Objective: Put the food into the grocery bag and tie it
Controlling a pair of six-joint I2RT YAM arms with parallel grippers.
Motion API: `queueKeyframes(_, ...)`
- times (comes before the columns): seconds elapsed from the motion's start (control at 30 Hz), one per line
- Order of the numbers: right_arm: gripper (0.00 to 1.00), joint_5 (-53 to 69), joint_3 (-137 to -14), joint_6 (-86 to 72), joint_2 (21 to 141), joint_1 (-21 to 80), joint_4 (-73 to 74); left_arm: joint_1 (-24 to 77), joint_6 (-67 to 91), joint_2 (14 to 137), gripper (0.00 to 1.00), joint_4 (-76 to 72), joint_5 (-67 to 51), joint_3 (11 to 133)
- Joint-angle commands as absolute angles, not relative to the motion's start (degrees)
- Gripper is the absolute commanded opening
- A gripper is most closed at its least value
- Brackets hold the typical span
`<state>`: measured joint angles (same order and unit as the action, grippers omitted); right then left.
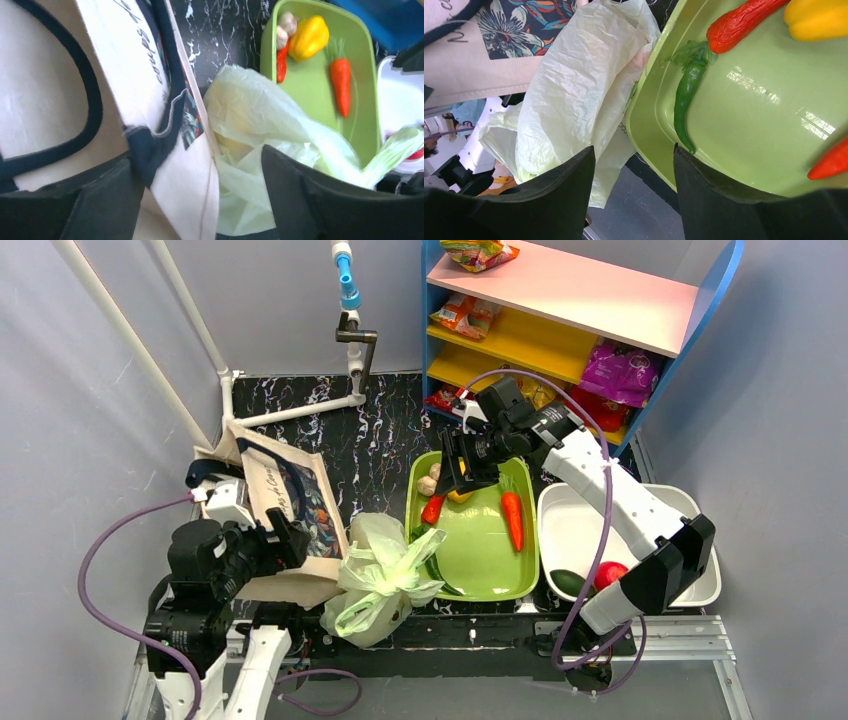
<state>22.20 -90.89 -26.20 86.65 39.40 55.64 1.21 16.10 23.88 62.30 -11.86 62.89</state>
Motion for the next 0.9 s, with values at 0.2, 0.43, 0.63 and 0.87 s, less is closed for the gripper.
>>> queueKeyframes(0.2,0.66,24.43,-96.56,-26.10,90.56,39.28,56.52,1.12,20.23,43.26,0.98,78.00,20.11,89.21)
queueKeyframes(0.43,0.65,24.96,-99.13,-25.92,92.32,39.29,57.85,1.10,23.88,49.27,0.98,80.18,30.41,86.49)
queueKeyframes(0.63,0.65,24.84,-98.71,-25.01,91.88,39.23,58.46,0.94,26.19,55.44,0.98,73.11,23.58,82.22)
queueKeyframes(0.87,0.65,23.86,-97.82,-23.27,91.28,39.28,59.54,0.36,26.86,61.09,0.88,63.69,20.91,75.45)
